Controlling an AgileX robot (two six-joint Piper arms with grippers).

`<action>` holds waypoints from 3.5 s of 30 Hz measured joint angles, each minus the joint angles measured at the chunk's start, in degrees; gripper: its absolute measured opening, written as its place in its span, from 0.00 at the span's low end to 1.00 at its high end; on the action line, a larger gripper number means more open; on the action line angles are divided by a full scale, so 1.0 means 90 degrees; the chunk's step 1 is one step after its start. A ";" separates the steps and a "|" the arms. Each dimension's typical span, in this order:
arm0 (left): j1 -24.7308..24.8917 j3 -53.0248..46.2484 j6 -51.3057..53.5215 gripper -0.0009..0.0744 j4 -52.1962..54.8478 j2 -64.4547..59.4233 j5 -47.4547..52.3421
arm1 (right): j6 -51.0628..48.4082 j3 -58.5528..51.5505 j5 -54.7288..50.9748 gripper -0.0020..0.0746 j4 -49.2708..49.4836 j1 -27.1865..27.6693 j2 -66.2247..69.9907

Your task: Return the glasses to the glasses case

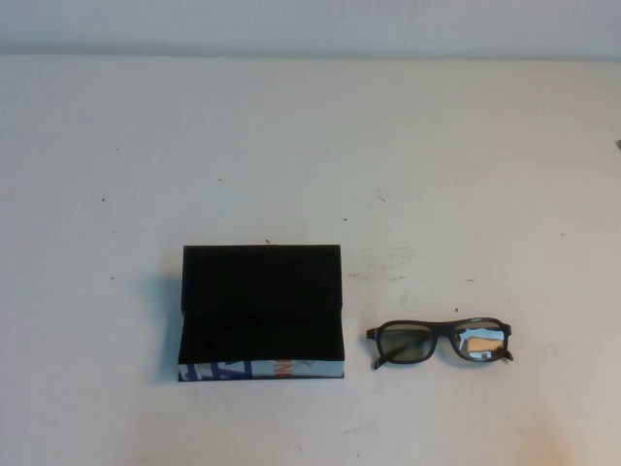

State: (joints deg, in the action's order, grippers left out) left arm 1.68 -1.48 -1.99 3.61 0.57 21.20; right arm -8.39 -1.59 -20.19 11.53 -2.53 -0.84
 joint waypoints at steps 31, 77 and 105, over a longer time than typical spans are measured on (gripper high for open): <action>0.0000 0.0000 0.0000 0.01 0.0011 0.0014 0.0000 | 0.0000 0.0000 0.0165 0.01 0.0433 0.0000 0.0000; 0.0000 0.0000 0.0000 0.01 0.0011 0.0014 0.0000 | -0.2188 0.4880 -0.4320 0.01 0.1795 -0.0776 0.5898; 0.0000 0.0000 0.0000 0.01 0.0011 0.0014 0.0000 | -0.5945 0.7462 -0.3832 0.56 -0.1206 -0.3134 1.0202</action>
State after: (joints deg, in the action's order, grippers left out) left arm 1.68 -1.48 -1.99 3.70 0.70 21.20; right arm -61.90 65.56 -54.68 0.68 -30.74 90.98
